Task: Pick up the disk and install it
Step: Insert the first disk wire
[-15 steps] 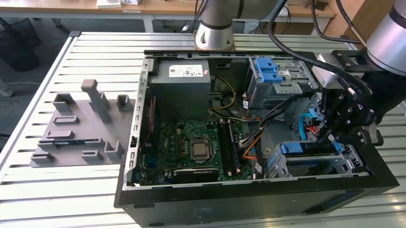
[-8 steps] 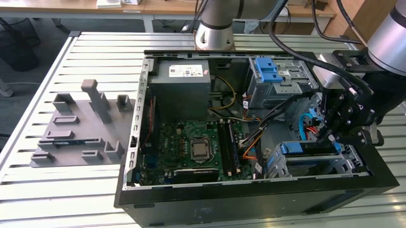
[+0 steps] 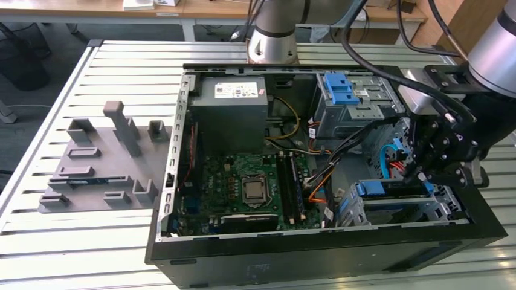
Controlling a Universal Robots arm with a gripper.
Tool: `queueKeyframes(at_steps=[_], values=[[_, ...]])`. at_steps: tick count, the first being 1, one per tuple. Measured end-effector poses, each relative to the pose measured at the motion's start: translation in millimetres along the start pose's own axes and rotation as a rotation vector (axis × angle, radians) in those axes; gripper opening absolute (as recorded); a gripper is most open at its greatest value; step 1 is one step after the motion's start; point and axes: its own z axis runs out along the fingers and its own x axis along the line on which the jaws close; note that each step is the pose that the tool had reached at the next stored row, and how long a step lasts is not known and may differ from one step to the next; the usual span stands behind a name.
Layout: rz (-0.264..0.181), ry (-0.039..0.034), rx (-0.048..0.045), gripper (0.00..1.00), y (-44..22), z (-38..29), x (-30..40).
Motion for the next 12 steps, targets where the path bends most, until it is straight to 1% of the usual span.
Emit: queueKeyframes(at_steps=[10,12], values=[[0.0,-0.0002,-0.0001,0.16,-0.1,0.3,1.3],[0.0,-0.0017,-0.0004,0.16,-0.2,0.5,1.3]])
